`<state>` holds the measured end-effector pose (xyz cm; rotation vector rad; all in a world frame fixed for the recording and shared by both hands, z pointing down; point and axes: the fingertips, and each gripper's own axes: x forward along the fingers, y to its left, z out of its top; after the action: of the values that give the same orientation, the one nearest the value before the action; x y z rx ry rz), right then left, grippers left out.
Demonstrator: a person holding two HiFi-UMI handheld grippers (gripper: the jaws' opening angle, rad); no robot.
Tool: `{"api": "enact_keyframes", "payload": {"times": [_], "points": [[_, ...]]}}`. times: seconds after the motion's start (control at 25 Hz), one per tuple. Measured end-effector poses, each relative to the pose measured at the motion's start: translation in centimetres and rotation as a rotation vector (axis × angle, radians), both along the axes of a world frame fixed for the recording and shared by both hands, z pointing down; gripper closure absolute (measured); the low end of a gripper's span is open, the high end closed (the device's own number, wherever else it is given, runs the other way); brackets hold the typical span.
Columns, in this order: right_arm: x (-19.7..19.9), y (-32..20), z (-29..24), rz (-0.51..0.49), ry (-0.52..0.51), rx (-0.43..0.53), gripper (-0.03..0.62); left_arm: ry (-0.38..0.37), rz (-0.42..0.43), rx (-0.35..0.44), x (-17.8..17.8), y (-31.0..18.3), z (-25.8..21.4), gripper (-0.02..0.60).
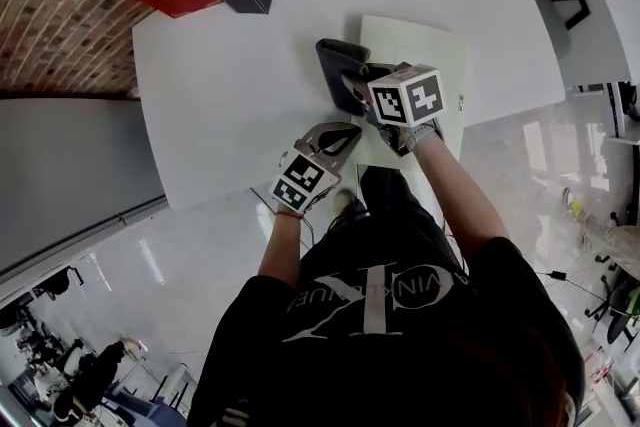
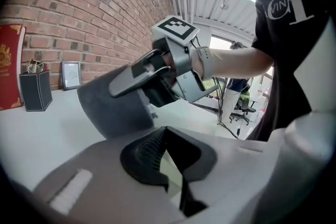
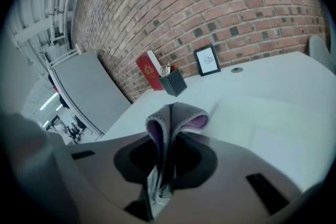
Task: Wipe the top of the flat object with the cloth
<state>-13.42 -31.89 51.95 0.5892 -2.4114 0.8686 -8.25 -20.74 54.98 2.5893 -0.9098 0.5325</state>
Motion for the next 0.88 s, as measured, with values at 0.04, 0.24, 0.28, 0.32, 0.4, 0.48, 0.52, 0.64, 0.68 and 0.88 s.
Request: {"api": "enact_keyframes", "payload": {"times": [0.04, 0.24, 0.28, 0.32, 0.4, 0.48, 0.52, 0.64, 0.68, 0.88], "points": [[0.5, -0.1, 0.8, -0.001, 0.039, 0.01, 0.537, -0.015, 0.015, -0.005, 0.2, 0.2, 0.3, 0.571], [3.4, -1.0, 2.2, 0.047, 0.101, 0.022, 0.537, -0.024, 0.047, -0.032, 0.6, 0.6, 1.3, 0.571], [3.8, -1.1, 2.2, 0.053, 0.112, 0.026, 0.537, -0.019, 0.05, -0.038, 0.6, 0.6, 1.3, 0.571], [4.2, -1.2, 2.3, 0.054, 0.126, 0.033, 0.537, -0.019, 0.054, -0.042, 0.6, 0.6, 1.4, 0.571], [5.0, -1.3, 2.4, 0.055, 0.151, 0.047, 0.537, -0.023, 0.062, -0.05, 0.6, 0.5, 1.5, 0.571], [5.8, -1.4, 2.5, 0.066, 0.162, 0.047, 0.537, -0.026, 0.071, -0.054, 0.6, 0.5, 1.6, 0.571], [6.3, -1.4, 2.6, 0.076, 0.166, 0.045, 0.537, -0.027, 0.076, -0.055, 0.6, 0.5, 1.6, 0.571], [8.3, -1.6, 2.7, 0.105, 0.197, 0.045, 0.537, -0.015, 0.075, -0.065, 0.6, 0.5, 1.7, 0.571], [9.1, -1.6, 2.8, 0.113, 0.213, 0.049, 0.537, -0.011, 0.075, -0.066, 0.5, 0.5, 1.7, 0.571], [13.3, -1.4, 3.0, 0.168, 0.255, 0.047, 0.537, 0.006, 0.075, -0.077, 0.6, 0.5, 1.5, 0.571]]}}
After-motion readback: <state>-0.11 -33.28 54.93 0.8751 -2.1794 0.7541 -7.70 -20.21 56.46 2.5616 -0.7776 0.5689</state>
